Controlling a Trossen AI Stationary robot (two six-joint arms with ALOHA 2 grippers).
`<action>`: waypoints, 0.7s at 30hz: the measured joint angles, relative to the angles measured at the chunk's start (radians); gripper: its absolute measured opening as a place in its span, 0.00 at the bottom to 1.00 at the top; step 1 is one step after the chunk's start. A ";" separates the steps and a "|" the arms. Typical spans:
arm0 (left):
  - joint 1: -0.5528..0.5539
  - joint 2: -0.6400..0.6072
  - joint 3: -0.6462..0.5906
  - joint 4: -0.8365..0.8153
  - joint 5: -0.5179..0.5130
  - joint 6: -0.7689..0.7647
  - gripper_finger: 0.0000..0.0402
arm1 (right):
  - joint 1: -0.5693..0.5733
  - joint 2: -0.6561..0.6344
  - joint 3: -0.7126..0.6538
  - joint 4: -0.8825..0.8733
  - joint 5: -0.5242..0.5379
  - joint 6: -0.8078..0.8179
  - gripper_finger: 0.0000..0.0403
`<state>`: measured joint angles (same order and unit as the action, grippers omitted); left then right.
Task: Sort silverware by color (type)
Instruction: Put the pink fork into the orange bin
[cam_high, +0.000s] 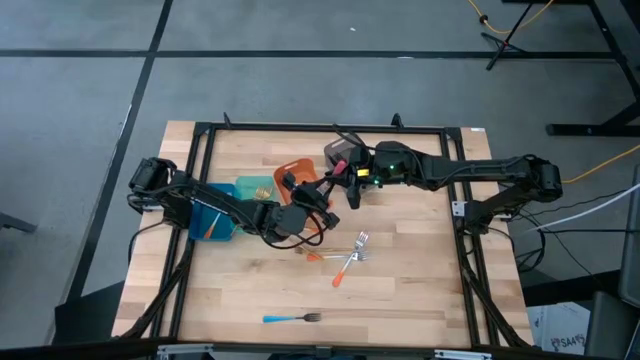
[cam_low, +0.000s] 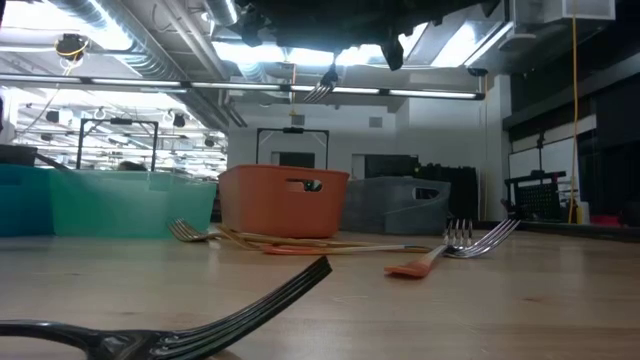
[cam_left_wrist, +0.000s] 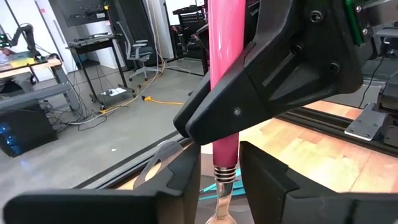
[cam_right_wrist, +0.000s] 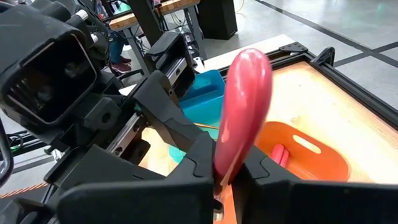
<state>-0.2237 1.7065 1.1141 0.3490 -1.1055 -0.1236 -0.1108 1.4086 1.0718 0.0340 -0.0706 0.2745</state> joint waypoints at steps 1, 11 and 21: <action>-0.002 0.000 0.000 0.000 0.000 0.000 0.27 | 0.000 0.000 0.000 0.000 0.000 0.000 0.01; -0.069 -0.023 0.000 -0.033 -0.004 0.003 0.30 | -0.001 0.000 0.000 -0.008 0.002 0.001 0.01; -0.129 -0.179 0.001 -0.283 0.001 -0.004 0.30 | -0.015 0.029 0.165 -0.294 0.053 -0.043 0.01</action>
<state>-0.3523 1.5271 1.1149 0.0662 -1.1049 -0.1280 -0.1261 1.4378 1.2365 -0.2596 -0.0178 0.2316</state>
